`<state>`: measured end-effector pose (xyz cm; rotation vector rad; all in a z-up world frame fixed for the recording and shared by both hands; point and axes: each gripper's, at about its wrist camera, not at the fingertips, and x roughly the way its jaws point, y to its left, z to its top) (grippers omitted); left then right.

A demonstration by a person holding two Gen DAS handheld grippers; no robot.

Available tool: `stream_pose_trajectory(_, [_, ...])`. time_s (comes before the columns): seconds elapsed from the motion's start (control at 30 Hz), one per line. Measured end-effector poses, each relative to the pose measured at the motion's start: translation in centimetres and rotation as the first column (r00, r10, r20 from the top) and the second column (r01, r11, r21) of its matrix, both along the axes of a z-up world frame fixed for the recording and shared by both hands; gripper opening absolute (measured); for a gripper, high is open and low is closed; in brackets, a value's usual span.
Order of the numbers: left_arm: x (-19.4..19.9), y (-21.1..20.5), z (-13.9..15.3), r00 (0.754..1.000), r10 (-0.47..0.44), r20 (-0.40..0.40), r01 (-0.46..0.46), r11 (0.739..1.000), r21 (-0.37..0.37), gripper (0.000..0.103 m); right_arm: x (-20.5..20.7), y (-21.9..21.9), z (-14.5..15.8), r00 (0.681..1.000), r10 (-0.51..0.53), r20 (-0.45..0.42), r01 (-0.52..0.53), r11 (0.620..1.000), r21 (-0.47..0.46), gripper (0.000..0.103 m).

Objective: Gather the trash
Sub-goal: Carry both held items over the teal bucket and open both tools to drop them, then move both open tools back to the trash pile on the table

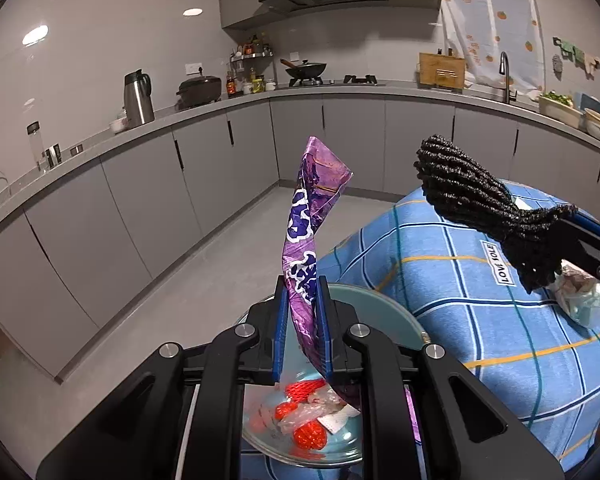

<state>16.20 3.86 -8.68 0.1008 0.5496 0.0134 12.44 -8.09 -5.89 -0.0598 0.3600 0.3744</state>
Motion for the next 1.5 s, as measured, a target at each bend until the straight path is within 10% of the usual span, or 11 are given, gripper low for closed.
stream_pose_trajectory(0.9, [3.1, 3.8, -5.1, 0.991, 0.057, -0.123, -0.062, 0.997, -0.042, 0.019, 5.1, 5.3, -6.4, 0.98, 0.103, -0.172, -0.113, 0.992, -0.053, 0.014])
stream_pose_trajectory(1.5, [2.7, 4.3, -5.0, 0.99, 0.101, -0.098, -0.106, 0.994, -0.042, 0.063, 5.0, 3.2, -7.0, 0.982, 0.042, -0.182, -0.049, 0.998, -0.032, 0.039])
